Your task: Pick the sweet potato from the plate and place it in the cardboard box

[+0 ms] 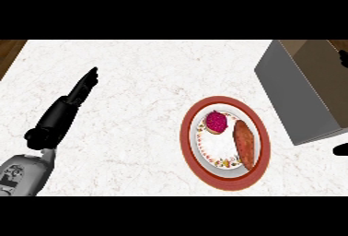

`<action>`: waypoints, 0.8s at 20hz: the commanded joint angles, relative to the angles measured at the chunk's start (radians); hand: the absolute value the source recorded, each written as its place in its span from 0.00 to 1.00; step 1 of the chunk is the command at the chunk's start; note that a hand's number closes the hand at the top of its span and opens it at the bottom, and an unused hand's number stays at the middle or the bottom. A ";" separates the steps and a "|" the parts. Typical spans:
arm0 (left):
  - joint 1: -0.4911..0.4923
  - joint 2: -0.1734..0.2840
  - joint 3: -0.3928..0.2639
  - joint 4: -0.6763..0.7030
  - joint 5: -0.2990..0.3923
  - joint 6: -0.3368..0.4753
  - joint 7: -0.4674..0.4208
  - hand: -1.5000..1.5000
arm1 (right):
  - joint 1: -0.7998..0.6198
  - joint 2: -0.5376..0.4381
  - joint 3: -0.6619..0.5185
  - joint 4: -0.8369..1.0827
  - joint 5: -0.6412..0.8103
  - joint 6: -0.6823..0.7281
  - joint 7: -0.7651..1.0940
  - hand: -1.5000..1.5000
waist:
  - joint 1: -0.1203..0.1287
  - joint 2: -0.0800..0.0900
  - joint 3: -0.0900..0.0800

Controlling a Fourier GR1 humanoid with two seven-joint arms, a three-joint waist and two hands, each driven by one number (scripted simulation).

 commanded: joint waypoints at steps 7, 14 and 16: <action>-0.006 -0.021 -0.012 0.023 -0.044 -0.012 -0.023 0.50 | -0.126 -0.133 0.209 -0.208 0.184 0.214 0.290 0.00 | 0.023 0.001 -0.003; 0.008 -0.047 0.019 0.002 -0.033 -0.024 0.001 0.50 | -0.208 -0.054 0.306 -0.376 0.200 0.337 0.629 0.00 | 0.012 -0.001 -0.001; 0.021 -0.023 0.038 0.009 -0.026 -0.056 -0.035 0.50 | -0.249 0.034 0.397 -0.365 0.243 0.341 0.733 0.00 | 0.021 0.001 -0.002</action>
